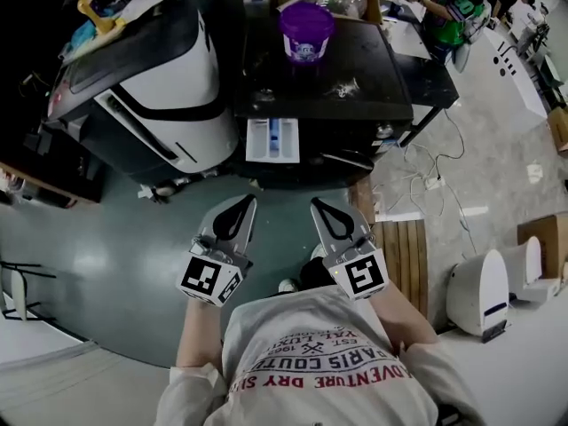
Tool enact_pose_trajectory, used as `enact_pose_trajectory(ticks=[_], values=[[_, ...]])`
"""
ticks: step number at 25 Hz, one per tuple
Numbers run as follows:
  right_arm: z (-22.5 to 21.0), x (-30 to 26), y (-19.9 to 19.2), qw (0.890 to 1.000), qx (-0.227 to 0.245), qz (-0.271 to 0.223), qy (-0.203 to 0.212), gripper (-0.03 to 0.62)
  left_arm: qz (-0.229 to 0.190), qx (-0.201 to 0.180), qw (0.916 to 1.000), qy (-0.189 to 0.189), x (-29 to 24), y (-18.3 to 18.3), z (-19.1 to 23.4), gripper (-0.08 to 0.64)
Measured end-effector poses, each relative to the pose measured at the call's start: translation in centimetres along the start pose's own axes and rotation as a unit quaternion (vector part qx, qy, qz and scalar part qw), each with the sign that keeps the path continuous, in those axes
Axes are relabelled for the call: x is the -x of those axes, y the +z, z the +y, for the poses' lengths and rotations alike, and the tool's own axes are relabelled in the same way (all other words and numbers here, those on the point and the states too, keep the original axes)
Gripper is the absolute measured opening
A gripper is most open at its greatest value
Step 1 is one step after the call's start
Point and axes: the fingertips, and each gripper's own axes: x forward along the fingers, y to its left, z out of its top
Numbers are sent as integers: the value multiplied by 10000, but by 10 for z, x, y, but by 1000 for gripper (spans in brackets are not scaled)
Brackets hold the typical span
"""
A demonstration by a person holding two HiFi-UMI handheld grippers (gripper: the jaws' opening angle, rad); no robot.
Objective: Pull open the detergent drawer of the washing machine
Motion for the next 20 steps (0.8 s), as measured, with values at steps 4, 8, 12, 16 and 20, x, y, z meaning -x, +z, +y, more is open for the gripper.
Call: enact_pose_trajectory(ticks=[4,8,12,16,20], values=[[1,7,17,9998,82,-107,119,2,-8,-66,9999,-83,8,12,-8,2],[5,13,30,9992,112,-250,287,0,-134,-95,9999,-45,15,25,-11,0],[6,18,38,9988,10,-417,273,0,-132,-260,9996,-16,19,31,-14,1],[5,23,42,9983,0,-558,177,0,-332,-322,9989,-94,21,41,-23,0],[9,24,41,9979,53,-572,299,0,-371,-328,9988,-59,21,43,-27,0]])
